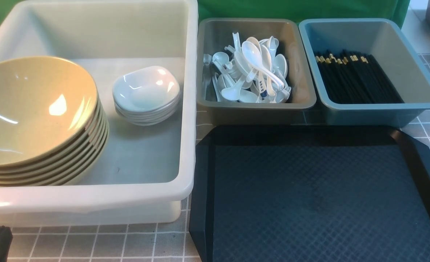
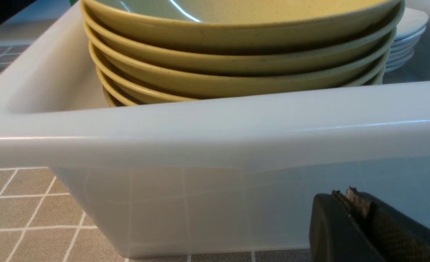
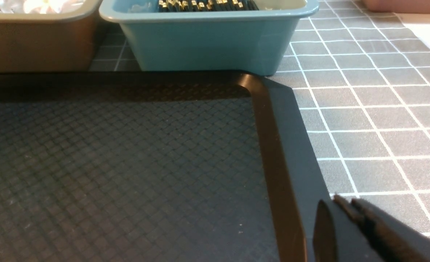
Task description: On grey table put chopsticks spoon bowls plates into blue grey white boxes.
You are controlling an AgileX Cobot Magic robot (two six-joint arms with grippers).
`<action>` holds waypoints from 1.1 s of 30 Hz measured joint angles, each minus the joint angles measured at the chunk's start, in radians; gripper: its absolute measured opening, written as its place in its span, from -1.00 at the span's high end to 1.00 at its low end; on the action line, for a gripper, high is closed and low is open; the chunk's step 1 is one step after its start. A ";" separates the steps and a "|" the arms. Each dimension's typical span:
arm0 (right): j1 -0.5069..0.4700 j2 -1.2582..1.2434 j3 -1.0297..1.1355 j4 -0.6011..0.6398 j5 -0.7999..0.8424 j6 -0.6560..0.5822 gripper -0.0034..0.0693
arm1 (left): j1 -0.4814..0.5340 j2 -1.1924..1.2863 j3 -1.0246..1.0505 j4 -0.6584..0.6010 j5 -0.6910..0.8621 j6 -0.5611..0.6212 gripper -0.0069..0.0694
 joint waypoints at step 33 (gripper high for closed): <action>0.000 0.000 -0.001 0.000 0.001 0.000 0.71 | 0.000 0.000 0.000 0.000 0.000 0.003 0.85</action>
